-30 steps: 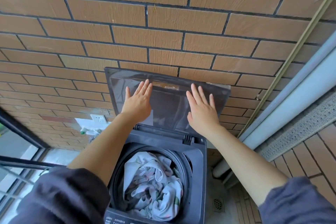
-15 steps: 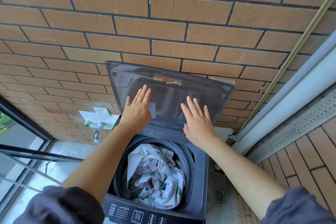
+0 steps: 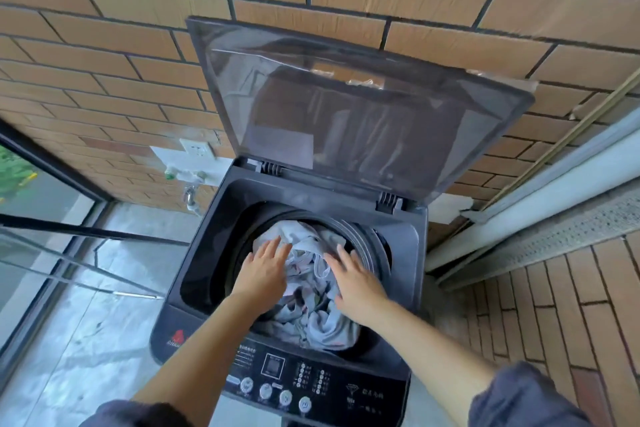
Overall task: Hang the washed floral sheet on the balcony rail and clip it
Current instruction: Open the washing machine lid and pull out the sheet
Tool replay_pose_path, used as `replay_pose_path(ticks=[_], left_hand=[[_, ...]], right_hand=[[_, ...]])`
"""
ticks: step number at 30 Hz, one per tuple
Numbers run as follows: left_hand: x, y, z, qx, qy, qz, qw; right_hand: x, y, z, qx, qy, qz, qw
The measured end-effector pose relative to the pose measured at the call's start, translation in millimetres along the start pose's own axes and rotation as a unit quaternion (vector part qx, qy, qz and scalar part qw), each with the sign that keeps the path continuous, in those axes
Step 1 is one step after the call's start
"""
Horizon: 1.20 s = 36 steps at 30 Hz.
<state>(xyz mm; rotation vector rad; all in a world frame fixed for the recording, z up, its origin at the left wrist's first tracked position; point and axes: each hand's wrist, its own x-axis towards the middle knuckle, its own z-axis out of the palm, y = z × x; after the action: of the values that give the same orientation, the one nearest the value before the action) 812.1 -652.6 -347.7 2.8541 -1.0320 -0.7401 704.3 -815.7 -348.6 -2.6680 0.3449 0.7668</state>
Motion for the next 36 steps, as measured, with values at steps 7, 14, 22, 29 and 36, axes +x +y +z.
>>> replay_pose_path(ticks=[7, 14, 22, 29, 36], left_hand=[[35, -15, 52, -0.019, -0.019, -0.043, 0.999], [83, -29, 85, -0.097, -0.037, -0.105, 0.989], [85, -36, 93, -0.100, -0.021, -0.105, 0.989], [36, -11, 19, -0.356, 0.086, -0.069, 0.928], [-10, 18, -95, -0.526, 0.106, 0.016, 0.844]], right_hand=[[85, 2, 40, 0.038, -0.014, 0.029, 0.999], [158, -1, 65, 0.079, 0.030, 0.064, 0.994], [125, 16, 65, 0.220, 0.074, -0.027, 0.972], [67, 19, -5, 0.362, 0.095, -0.039, 0.927], [33, -6, -62, 0.413, 0.094, -0.111, 0.899]])
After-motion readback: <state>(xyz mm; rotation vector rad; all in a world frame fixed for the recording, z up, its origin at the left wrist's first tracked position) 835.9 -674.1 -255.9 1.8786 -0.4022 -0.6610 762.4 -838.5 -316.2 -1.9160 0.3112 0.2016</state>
